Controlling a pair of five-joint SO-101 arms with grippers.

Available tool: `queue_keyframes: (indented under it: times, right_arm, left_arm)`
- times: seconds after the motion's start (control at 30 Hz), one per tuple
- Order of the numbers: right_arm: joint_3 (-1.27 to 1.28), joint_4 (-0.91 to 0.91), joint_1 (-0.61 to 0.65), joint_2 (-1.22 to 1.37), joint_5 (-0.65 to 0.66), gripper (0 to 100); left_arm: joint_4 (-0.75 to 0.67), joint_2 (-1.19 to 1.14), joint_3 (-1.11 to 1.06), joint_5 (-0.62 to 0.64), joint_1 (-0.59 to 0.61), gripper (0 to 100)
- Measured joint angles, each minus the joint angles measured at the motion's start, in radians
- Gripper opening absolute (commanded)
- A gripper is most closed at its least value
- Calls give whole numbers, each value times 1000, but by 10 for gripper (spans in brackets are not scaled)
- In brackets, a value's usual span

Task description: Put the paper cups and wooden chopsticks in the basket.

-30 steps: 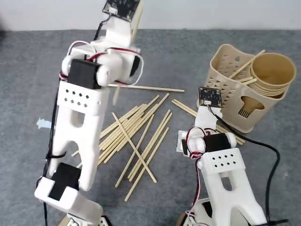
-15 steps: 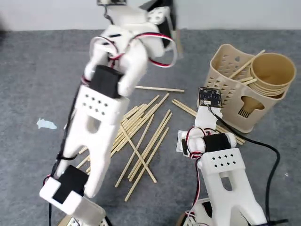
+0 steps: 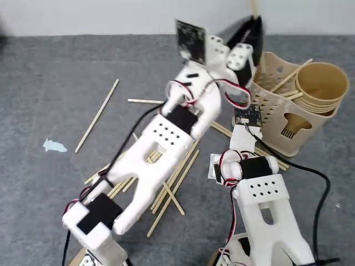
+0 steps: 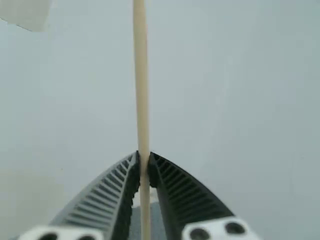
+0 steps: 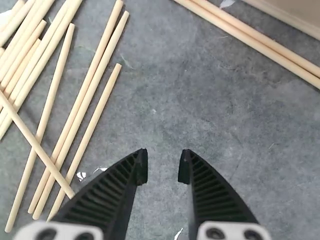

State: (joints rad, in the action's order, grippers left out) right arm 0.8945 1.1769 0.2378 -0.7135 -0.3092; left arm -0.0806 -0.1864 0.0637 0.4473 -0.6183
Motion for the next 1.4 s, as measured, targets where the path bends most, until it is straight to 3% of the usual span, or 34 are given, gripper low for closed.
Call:
queue_keyframes:
  times: [0.1,0.23,0.43,0.73,0.9,1.1,1.2,1.4]
  right_arm:
    - [0,0,0,0,0,121]
    - [0,0,0,0,0,121]
    - [0,0,0,0,0,121]
    - [0,0,0,0,0,121]
    - [6,0,0,0,0,121]
    - [15,0,71,0,-2,126]
    - [15,0,126,0,-43,126]
    - [17,-84,236,0,-140,128]
  left_arm:
    - [5,-17,-3,-8,-18,17]
    - [153,-17,0,-11,-31,82]
    - [477,-18,166,28,-17,109]
    - [1008,-18,557,71,101,107]
    - [1367,-18,790,71,149,8]
    - [1725,-17,999,71,212,13]
    - [1801,-17,1065,71,256,13]
    - [1815,9,1043,71,410,13]
